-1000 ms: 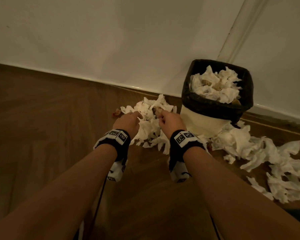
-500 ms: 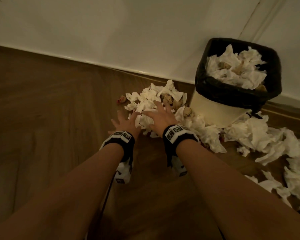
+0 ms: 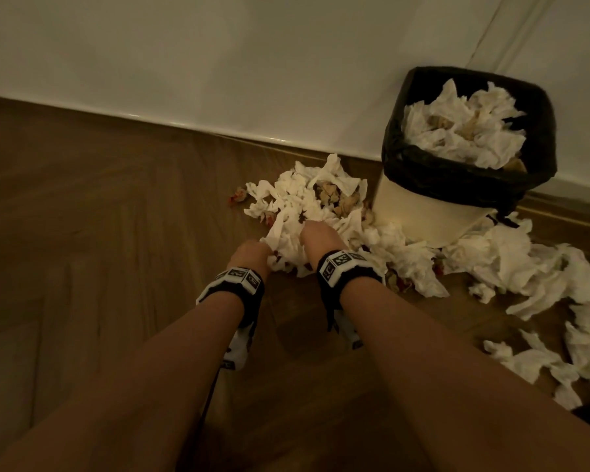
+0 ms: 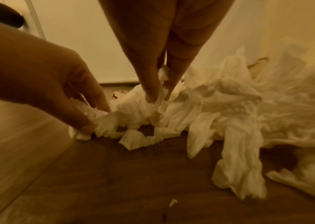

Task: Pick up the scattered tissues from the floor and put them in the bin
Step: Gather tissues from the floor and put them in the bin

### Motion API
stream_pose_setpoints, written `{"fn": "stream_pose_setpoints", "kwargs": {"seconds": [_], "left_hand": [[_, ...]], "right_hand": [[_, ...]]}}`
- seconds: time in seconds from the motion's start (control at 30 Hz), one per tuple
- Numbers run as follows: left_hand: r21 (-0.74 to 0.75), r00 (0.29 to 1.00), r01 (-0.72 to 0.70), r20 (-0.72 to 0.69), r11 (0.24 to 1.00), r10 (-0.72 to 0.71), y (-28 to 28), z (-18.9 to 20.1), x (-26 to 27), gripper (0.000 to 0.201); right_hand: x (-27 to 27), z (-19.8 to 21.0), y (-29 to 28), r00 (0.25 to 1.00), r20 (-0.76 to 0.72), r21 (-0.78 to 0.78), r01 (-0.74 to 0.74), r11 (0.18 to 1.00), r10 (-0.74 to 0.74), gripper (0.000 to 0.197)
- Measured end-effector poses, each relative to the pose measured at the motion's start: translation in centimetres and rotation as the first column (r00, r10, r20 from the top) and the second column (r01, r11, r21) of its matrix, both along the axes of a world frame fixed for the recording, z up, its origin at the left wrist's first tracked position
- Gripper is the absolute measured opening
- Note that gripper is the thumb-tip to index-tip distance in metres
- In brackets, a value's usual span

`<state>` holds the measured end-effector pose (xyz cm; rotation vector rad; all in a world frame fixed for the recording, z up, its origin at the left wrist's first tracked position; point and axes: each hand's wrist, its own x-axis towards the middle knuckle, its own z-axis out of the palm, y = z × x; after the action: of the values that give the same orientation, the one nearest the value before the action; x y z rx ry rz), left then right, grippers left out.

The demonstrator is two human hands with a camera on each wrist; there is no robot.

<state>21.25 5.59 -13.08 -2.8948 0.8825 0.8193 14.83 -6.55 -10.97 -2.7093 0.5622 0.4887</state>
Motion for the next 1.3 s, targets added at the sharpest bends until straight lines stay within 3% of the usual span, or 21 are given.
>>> {"fn": "stream_pose_setpoints", "kwargs": {"seconds": [0.1, 0.17, 0.3, 0.5, 0.6, 0.8, 1.0, 1.3], "left_hand": [[-0.07, 0.994, -0.1, -0.051, 0.993, 0.096, 0.2, 0.0, 0.5, 0.032], [-0.165, 0.977, -0.209, -0.083, 0.964, 0.197, 0.3, -0.1, 0.8, 0.027], [-0.382, 0.916, -0.4, -0.209, 0.833, 0.343, 0.5, 0.2, 0.6, 0.023], [-0.58, 0.851, -0.524, -0.377, 0.624, 0.364, -0.1, 1.8, 0.6, 0.016], [-0.661, 0.834, -0.552, -0.449, 0.509, 0.321, -0.4, 2.8, 0.5, 0.021], [-0.76, 0.822, -0.569, -0.522, 0.313, 0.227, -1.1, 4.8, 0.4, 0.036], [-0.828, 0.868, -0.494, -0.453, 0.265, 0.205, -1.5, 7.1, 0.7, 0.033], [-0.934, 0.926, -0.348, -0.329, 0.082, 0.184, -3.8, 12.7, 1.5, 0.029]], "right_hand": [[-0.2, 0.4, -0.8, 0.99, 0.08, 0.095, 0.104, 0.99, -0.112, 0.03], [-0.4, 0.6, -1.6, 0.953, 0.153, 0.221, 0.225, 0.949, -0.262, 0.026], [-1.3, 0.7, -3.1, 0.769, 0.229, 0.527, 0.418, 0.74, -0.597, 0.018], [-2.8, 0.8, -4.0, 0.574, 0.147, 0.814, 0.392, 0.428, -0.806, 0.017], [-3.2, 1.9, -4.2, 0.532, 0.128, 0.881, 0.327, 0.343, -0.837, 0.018], [-2.9, 4.4, -4.9, 0.504, 0.186, 0.906, 0.243, 0.346, -0.843, 0.014], [-1.8, 7.4, -5.0, 0.473, 0.295, 0.894, 0.169, 0.414, -0.83, 0.018], [-0.4, 12.8, -5.4, 0.362, 0.442, 0.883, -0.015, 0.469, -0.821, 0.014]]}}
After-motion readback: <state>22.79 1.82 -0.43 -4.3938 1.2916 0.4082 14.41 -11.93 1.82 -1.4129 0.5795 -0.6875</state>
